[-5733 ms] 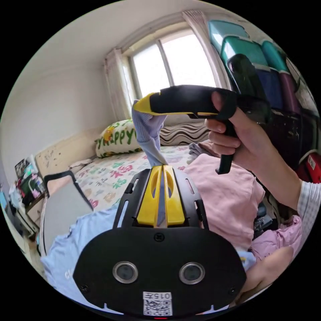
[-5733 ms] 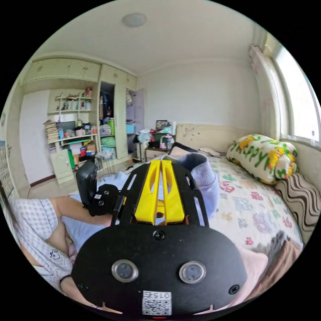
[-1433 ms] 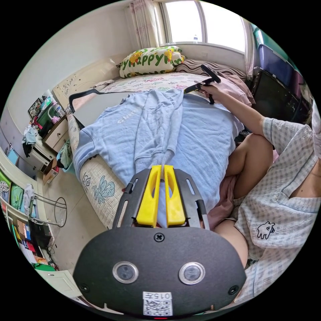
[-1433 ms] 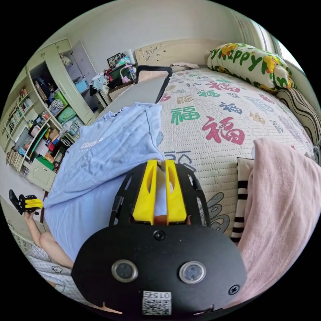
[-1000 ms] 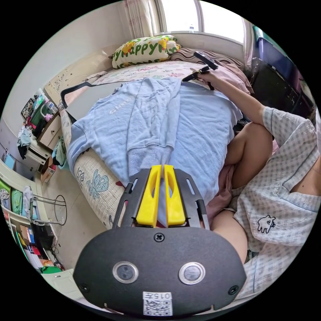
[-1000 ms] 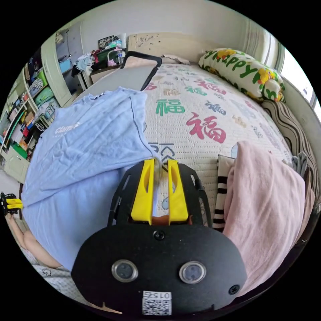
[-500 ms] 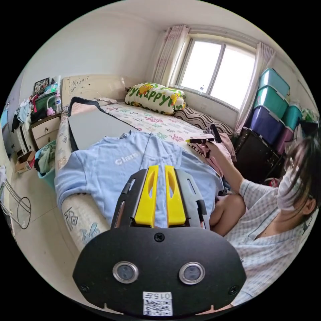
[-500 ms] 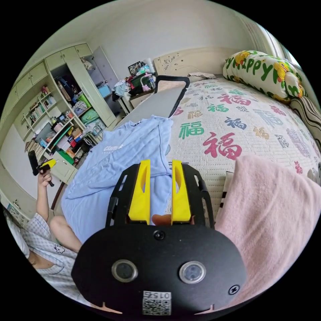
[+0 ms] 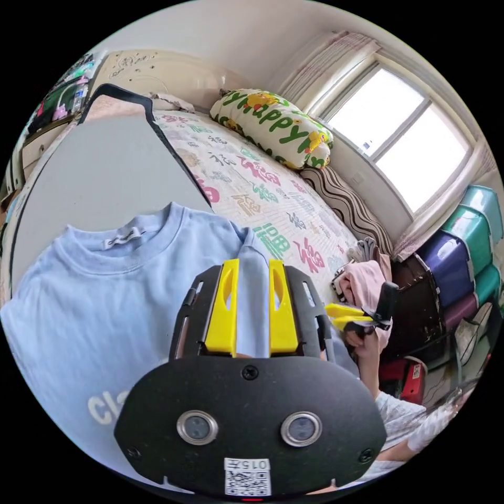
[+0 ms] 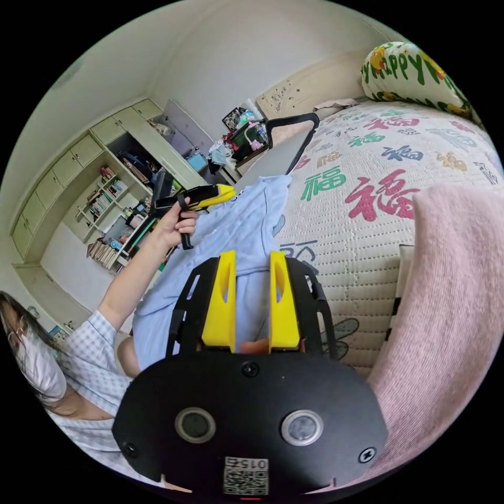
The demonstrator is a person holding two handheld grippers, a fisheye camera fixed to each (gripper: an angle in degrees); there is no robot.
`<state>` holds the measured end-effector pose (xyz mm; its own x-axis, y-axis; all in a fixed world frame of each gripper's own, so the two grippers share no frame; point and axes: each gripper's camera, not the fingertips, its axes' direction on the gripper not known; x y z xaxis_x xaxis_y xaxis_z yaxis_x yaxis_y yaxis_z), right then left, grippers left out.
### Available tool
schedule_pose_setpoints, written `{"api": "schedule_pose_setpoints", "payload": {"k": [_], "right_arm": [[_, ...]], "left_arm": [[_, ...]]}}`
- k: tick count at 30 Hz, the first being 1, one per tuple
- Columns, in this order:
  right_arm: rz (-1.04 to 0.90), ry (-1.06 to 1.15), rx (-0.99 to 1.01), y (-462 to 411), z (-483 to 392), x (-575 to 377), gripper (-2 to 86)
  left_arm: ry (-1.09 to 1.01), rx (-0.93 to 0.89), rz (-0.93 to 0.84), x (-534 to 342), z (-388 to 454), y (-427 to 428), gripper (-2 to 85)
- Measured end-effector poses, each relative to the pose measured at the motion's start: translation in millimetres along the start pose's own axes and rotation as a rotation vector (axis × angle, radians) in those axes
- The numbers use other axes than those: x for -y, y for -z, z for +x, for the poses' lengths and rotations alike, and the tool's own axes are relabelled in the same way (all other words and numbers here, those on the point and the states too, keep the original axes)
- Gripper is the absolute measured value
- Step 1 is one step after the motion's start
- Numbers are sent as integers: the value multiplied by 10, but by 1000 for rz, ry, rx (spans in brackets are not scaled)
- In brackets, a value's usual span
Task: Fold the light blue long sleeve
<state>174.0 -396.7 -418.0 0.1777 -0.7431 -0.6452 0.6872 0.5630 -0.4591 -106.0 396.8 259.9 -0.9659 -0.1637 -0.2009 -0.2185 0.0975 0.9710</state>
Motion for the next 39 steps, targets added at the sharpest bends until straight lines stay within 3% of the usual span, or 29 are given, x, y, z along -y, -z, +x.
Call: {"api": "schedule_pose_setpoints", "payload": {"k": [7, 10, 15, 18, 21, 24, 27, 32, 35, 39], "right_arm": [[-73, 36, -44, -108, -76, 23, 72], [-71, 58, -73, -111, -145, 4, 21], [-58, 88, -174, -91, -279, -32, 5], [-91, 94, -208, -152, -320, -28, 4], [-135, 113, -242, -246, -390, -24, 6], [-104, 133, -248, -217, -462, -61, 14], [-41, 138, -205, -117, -488, -110, 25], [117, 179, -100, 74, -562, -203, 43], [153, 207, -42, 117, -662, -236, 62], [40, 303, -54, -51, -1014, -307, 76]], "left_arm": [[-44, 57, -186, 466, 176, -857, 82], [-113, 142, -162, 513, 367, -858, 42], [-99, 199, -66, 584, 588, -809, 8], [-95, 388, -19, 546, 684, -877, -3], [-98, 360, -100, 576, 730, -933, -4], [-166, 338, 5, 474, 951, -540, -2], [-309, 290, 33, 152, 1274, 21, 1], [-554, 271, -1, -1295, 1836, 1160, 11], [-575, 296, -53, -2243, 1987, 1644, 15], [-537, 370, -70, -3120, 2001, 1979, 19]]}}
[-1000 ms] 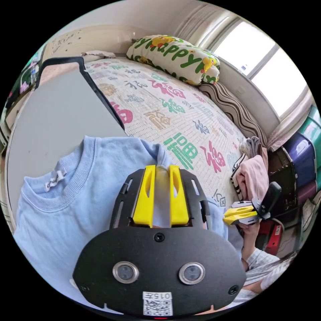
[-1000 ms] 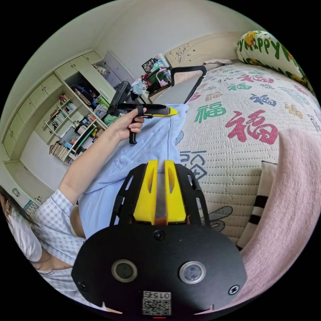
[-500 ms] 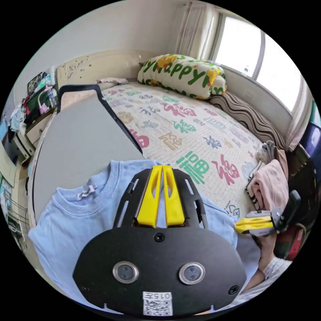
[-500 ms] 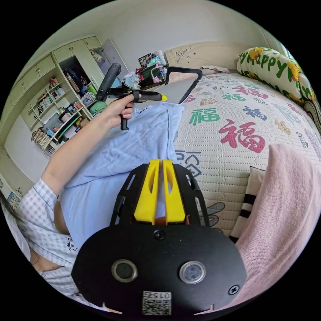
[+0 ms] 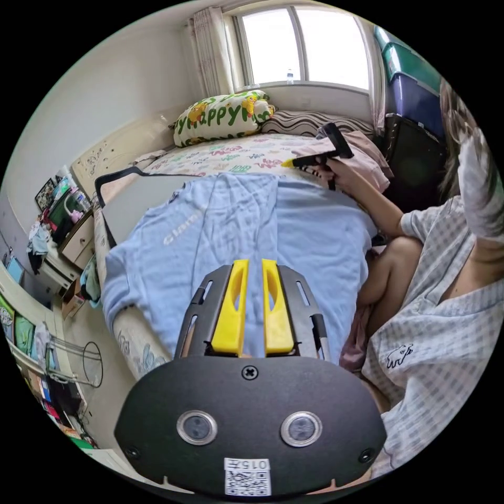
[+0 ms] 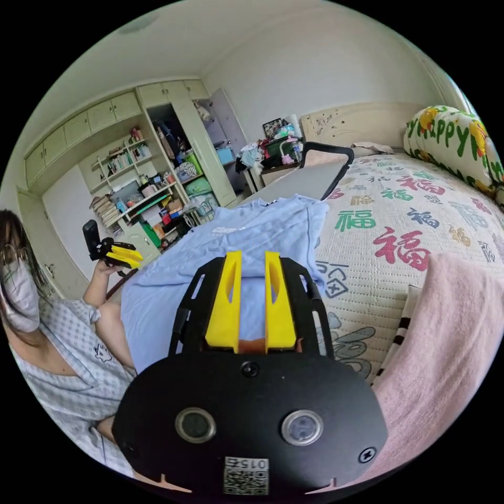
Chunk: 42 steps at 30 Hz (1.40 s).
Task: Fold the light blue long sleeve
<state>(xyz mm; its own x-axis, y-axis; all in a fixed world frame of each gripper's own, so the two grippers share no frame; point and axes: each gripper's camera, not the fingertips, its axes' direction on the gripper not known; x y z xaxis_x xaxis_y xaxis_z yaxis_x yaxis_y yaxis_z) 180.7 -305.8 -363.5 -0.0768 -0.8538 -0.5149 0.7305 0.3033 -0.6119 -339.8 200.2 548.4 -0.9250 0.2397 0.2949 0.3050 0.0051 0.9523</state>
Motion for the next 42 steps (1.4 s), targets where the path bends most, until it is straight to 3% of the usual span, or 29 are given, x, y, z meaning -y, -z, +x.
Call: {"api": "schedule_pose_setpoints", "payload": {"k": [4, 7, 12, 14, 19, 29, 37, 42], "right_arm": [[-195, 157, -40, -305, -593, 140, 96], [-256, 227, -100, -527, -905, 233, 109], [-327, 129, -117, -955, -855, 377, 95], [-432, 99, -123, -1217, -818, 406, 57], [-488, 136, -226, -1398, -935, 476, 3], [-579, 180, -330, -1636, -1121, 563, 4], [-452, 129, -355, -1392, -1099, 674, 80], [-347, 115, -327, -1435, -1093, 793, 84]], "left_arm": [[32, 21, -125, -407, 135, -30, 26], [50, -3, -100, -487, 171, -27, 22], [28, -2, -73, -527, 254, -13, 14], [21, 16, -70, -521, 304, 13, 10], [-51, 86, -68, -515, 469, 52, 3], [-80, 27, -72, -583, 470, 200, 0], [72, -66, 37, -791, 96, 506, 18], [324, 96, 75, -1072, -357, 574, 56]]}}
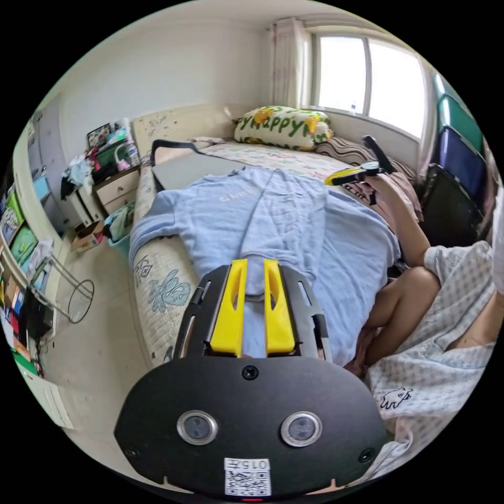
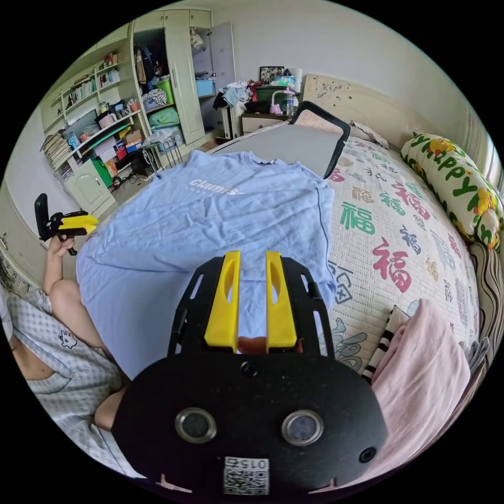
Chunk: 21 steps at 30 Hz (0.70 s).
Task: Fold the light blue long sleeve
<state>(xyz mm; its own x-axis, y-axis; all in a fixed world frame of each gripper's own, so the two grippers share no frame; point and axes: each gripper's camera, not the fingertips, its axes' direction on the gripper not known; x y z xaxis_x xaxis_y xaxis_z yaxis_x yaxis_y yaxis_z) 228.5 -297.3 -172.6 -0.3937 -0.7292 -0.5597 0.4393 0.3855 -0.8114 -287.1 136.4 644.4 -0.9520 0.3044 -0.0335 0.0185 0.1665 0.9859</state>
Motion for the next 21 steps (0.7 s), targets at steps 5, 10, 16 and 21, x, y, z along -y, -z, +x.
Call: {"api": "schedule_pose_setpoints", "payload": {"k": [5, 10, 16, 21], "right_arm": [[57, -24, 124, -193, 79, 559, 97], [-84, -57, 125, -629, 180, 1077, 66], [-233, -66, -26, -1073, 178, 1258, -4], [-245, -75, -28, -1077, 177, 1279, -7]], "left_arm": [[84, -112, -67, -21, -266, -261, 75], [69, -121, -132, 32, -274, -413, 60], [0, -60, -126, 30, -242, -298, 15], [-38, -32, -171, 6, -213, -314, 10]]}}
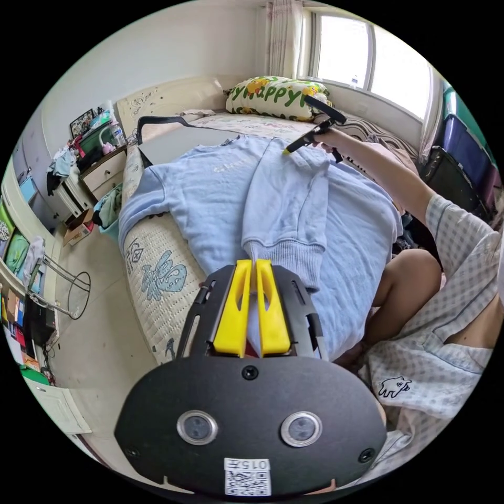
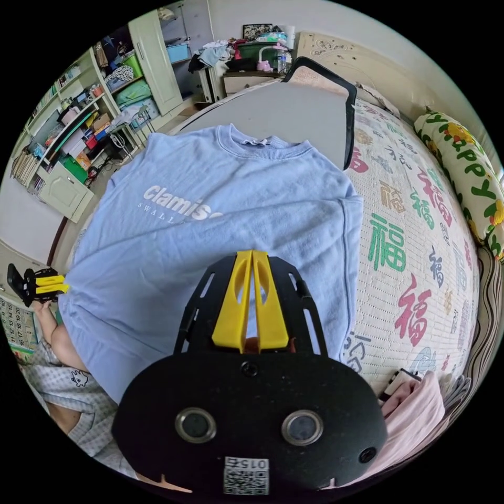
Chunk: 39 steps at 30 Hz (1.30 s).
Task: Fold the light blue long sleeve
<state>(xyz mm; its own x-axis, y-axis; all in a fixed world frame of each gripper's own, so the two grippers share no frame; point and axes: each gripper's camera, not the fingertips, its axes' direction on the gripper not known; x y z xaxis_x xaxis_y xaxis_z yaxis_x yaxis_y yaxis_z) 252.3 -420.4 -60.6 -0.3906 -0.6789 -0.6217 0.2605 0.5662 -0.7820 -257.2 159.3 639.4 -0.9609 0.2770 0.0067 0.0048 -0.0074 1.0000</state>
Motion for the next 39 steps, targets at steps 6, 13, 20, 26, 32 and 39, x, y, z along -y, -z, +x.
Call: {"api": "schedule_pose_setpoints", "payload": {"k": [6, 13, 20, 26, 32, 39], "right_arm": [[13, -1, -12, 56, -34, -85, -3], [81, 151, 197, 427, -287, -622, 69], [176, 469, 161, 777, -909, -1500, 104], [186, 569, -10, 735, -1082, -1731, 94], [132, 638, -46, 566, -1122, -1807, 80], [141, 677, -76, 549, -1107, -1911, 25]], "left_arm": [[18, 24, 12, -10, 1, -29, 37], [-71, -89, 119, -71, 198, 186, 66], [-21, -154, 233, 232, -43, 292, 48], [-7, -135, 139, 1498, -324, -207, 61], [15, -181, -56, 2876, -247, -1343, 65], [-48, -157, -174, 3444, -21, -2048, 37]]}}
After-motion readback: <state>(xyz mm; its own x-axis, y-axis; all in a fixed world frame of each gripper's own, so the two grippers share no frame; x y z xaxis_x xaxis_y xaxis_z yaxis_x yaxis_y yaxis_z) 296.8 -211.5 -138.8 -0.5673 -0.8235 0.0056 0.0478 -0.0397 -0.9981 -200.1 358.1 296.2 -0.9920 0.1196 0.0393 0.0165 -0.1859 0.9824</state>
